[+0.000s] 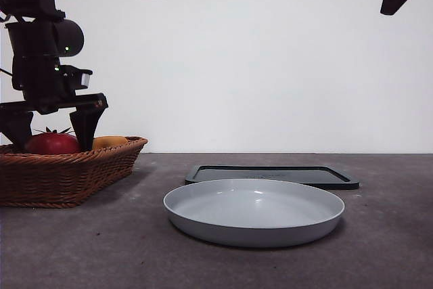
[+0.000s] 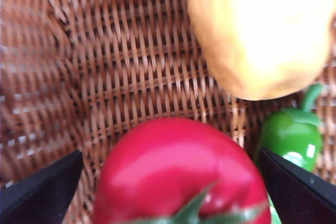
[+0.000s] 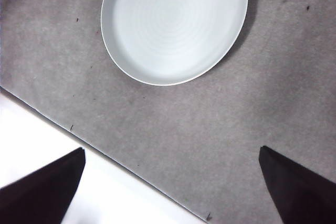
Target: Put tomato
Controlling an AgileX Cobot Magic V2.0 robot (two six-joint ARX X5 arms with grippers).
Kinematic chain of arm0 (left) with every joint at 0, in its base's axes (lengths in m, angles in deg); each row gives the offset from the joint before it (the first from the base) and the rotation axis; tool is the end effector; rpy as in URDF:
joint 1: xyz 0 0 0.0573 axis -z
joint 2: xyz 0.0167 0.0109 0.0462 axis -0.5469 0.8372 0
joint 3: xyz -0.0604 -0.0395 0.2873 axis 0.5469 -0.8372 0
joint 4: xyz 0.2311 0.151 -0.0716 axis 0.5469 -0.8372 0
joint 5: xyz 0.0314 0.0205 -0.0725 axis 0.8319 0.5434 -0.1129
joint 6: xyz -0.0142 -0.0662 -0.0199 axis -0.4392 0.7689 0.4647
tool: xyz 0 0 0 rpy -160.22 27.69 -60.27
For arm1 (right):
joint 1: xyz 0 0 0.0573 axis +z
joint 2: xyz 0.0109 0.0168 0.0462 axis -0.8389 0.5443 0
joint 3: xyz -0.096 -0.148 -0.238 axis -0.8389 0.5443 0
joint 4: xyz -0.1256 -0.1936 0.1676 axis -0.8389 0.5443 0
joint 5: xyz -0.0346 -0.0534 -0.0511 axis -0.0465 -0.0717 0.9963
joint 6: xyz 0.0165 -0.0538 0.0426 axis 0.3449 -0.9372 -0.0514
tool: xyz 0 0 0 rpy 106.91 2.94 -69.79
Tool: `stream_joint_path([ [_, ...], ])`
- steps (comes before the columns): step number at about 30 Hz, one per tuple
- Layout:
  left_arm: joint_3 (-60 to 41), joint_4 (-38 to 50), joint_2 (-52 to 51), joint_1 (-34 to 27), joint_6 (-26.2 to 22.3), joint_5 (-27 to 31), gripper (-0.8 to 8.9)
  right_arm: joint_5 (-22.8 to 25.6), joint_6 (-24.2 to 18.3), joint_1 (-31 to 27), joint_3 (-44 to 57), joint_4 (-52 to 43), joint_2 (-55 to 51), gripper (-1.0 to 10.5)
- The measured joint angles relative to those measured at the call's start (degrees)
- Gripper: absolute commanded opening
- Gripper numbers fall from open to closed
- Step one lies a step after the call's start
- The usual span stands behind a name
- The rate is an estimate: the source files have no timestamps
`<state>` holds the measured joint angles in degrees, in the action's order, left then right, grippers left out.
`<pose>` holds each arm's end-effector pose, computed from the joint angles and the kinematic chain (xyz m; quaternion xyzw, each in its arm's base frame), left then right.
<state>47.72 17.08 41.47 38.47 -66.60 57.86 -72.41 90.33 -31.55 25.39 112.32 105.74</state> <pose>0.4711 -0.0479 0.2091 0.0314 0.5934 -0.0862 0.7997 0.1537 0.0929 0.3002 0.0675 0.5236 0.2736 0.8040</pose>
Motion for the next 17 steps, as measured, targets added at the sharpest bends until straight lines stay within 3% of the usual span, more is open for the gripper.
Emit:
stream_joint_path([
  [6, 0.00, -0.11, 0.37, 0.00, 0.11, 0.00, 3.02, 0.00, 0.00, 0.00, 0.00, -0.02, 0.00, 6.1],
  [11, 0.24, -0.68, 0.37, -0.07, 0.17, -0.02, 2.79, 0.00, 0.00, 0.00, 0.00, 0.00, 0.00, 6.1],
  [17, 6.49, -7.26, 0.46, -0.07, 0.59, -0.02, 2.79, 0.00, 0.00, 0.00, 0.00, -0.02, 0.00, 6.1],
])
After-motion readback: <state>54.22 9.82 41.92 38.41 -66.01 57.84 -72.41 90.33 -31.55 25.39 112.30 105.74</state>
